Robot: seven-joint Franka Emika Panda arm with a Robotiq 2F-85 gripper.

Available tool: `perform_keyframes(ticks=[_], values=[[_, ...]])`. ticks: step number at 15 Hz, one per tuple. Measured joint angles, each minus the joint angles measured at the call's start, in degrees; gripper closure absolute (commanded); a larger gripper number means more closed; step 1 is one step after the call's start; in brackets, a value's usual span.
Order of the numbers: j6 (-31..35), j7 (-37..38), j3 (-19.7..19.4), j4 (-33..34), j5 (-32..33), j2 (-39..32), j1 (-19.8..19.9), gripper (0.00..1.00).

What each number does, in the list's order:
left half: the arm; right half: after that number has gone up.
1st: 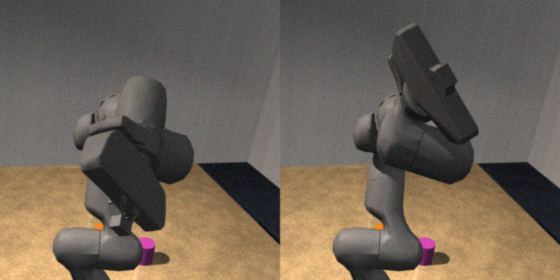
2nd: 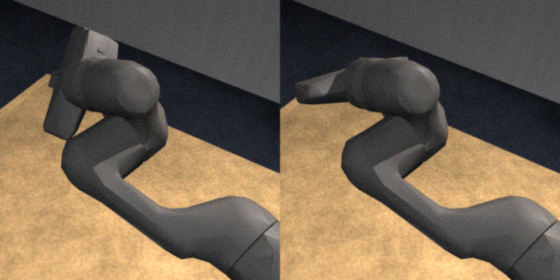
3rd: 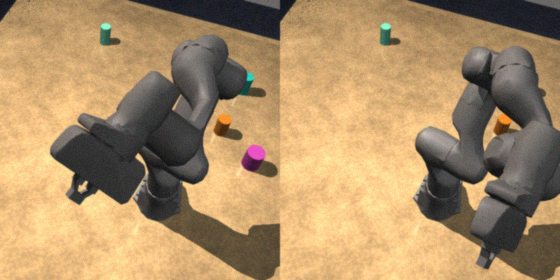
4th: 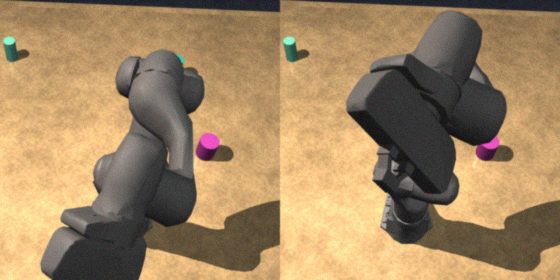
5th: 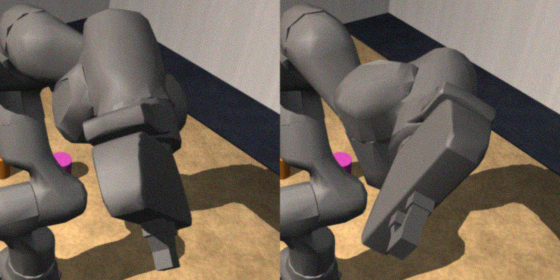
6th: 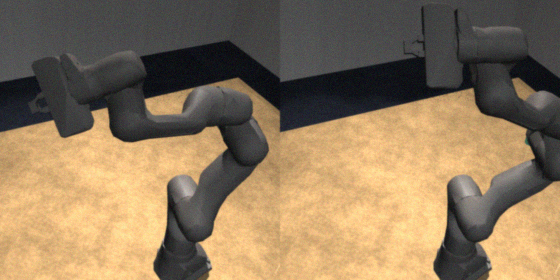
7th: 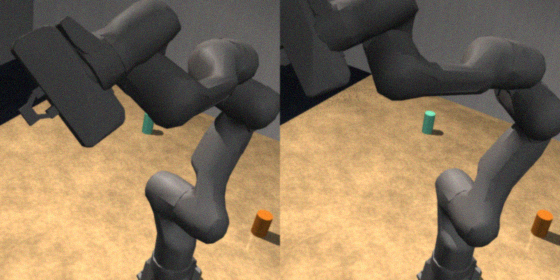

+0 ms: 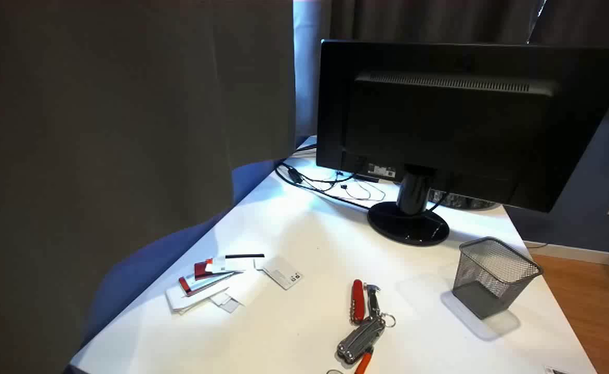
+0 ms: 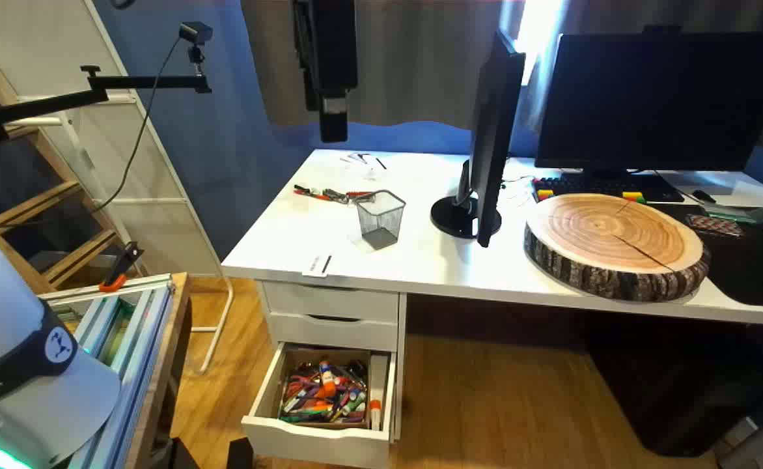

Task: Move the card from the edge of the desk into the penholder

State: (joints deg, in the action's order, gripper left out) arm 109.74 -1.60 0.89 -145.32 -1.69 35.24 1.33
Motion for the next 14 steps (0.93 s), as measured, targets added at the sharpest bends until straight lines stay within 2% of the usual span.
perform_keyframes(ticks=[14], values=[[0.00,0.00,0.00,0.00,0.00,0.00,0.00,0.00]])
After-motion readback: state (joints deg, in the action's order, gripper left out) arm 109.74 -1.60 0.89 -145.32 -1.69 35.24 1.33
